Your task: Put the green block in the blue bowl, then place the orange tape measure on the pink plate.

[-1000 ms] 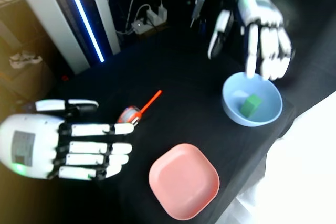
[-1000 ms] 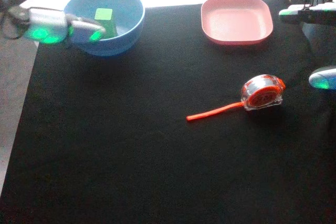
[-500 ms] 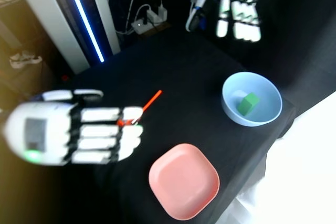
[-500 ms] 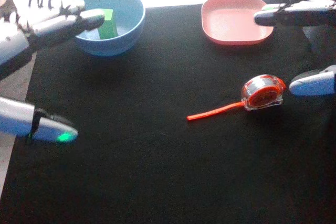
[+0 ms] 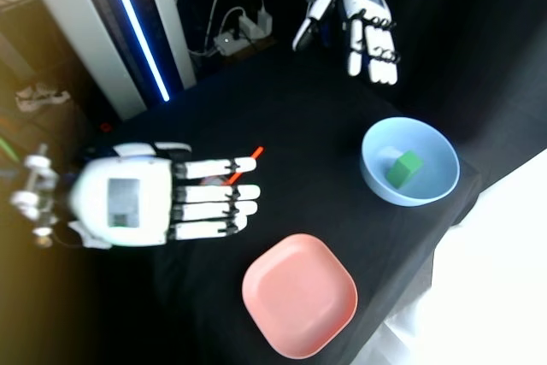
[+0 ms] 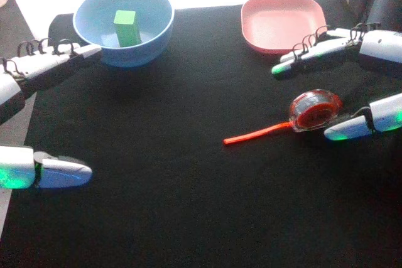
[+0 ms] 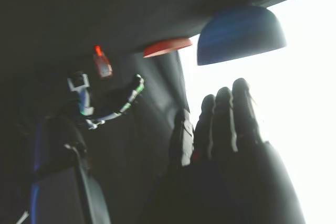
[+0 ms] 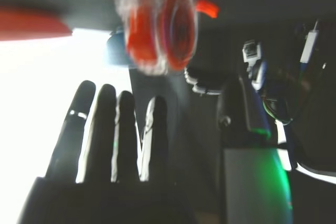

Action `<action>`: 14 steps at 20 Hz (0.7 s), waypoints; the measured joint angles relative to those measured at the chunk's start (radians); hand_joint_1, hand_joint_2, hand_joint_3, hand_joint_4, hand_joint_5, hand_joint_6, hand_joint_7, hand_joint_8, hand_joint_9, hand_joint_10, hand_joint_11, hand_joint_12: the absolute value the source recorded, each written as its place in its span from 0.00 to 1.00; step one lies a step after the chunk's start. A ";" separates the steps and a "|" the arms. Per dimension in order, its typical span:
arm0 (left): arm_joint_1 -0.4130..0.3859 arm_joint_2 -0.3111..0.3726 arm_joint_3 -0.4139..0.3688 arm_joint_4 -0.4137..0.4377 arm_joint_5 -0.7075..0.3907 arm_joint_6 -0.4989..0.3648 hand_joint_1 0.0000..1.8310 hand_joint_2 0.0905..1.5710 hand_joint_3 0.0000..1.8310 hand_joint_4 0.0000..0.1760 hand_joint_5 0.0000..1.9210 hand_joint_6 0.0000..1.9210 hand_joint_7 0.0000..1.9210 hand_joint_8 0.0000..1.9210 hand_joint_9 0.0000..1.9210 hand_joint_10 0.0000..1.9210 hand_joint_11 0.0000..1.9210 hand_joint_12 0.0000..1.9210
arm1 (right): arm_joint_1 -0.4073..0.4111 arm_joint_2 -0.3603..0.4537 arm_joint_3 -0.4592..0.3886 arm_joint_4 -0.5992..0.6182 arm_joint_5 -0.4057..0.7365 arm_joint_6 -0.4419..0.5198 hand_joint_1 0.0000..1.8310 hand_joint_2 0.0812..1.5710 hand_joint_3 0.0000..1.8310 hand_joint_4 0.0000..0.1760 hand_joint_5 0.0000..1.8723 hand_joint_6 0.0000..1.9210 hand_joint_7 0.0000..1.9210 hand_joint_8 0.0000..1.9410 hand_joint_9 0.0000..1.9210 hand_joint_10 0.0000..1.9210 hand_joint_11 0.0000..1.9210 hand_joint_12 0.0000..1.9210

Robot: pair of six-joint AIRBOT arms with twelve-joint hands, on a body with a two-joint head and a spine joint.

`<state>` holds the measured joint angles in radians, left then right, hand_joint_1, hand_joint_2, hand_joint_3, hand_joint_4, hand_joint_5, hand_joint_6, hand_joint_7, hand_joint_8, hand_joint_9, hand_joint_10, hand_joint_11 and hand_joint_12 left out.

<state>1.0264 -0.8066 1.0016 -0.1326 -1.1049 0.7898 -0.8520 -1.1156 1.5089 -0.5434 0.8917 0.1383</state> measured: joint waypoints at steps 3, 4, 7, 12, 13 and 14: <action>0.002 -0.016 0.000 0.014 0.003 -0.006 0.38 0.51 0.01 1.00 0.02 0.00 0.00 0.00 0.00 0.00 0.03 0.02 | 0.002 -0.007 0.014 0.000 -0.011 0.001 0.67 0.58 0.00 0.42 0.33 0.00 0.32 0.01 0.40 0.03 0.23 0.60; 0.002 -0.016 0.000 0.011 0.003 -0.008 0.38 0.51 0.01 1.00 0.02 0.00 0.00 0.00 0.00 0.00 0.03 0.02 | 0.002 -0.009 0.016 0.000 -0.015 0.002 0.67 0.58 0.00 0.42 0.33 0.00 0.32 0.01 0.40 0.03 0.23 0.60; 0.019 -0.015 0.000 -0.005 -0.016 -0.020 0.39 0.53 0.01 0.99 0.03 0.00 0.00 0.00 0.00 0.00 0.02 0.02 | 0.010 -0.022 0.030 -0.020 -0.037 0.002 0.62 0.65 0.00 0.00 0.46 0.00 0.49 0.02 0.39 0.36 0.22 0.76; 0.045 -0.016 0.000 -0.029 -0.047 -0.027 0.40 0.54 0.01 0.68 0.04 0.00 0.00 0.00 0.00 0.00 0.00 0.00 | 0.017 -0.053 0.050 -0.013 -0.044 0.013 0.76 0.65 0.00 0.00 0.60 0.35 0.60 0.32 0.51 0.57 0.41 0.62; 0.054 -0.016 0.000 -0.044 -0.054 -0.027 0.40 0.55 0.01 0.62 0.04 0.00 0.00 0.00 0.00 0.00 0.00 0.00 | 0.017 -0.056 0.055 -0.013 -0.044 0.017 0.76 0.64 0.00 0.00 0.64 0.30 0.65 0.24 0.53 0.55 0.44 0.62; 0.066 -0.018 0.000 -0.068 -0.066 -0.027 0.40 0.55 0.01 0.64 0.04 0.00 0.00 0.00 0.00 0.00 0.00 0.00 | 0.017 -0.063 0.062 -0.008 -0.042 0.020 0.77 0.62 0.00 0.00 0.70 0.15 0.68 0.20 0.56 0.54 0.49 0.60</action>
<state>1.0924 -0.8246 1.0016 -0.2008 -1.1709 0.7631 -0.8352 -1.1782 1.5711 -0.5518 0.8497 0.1581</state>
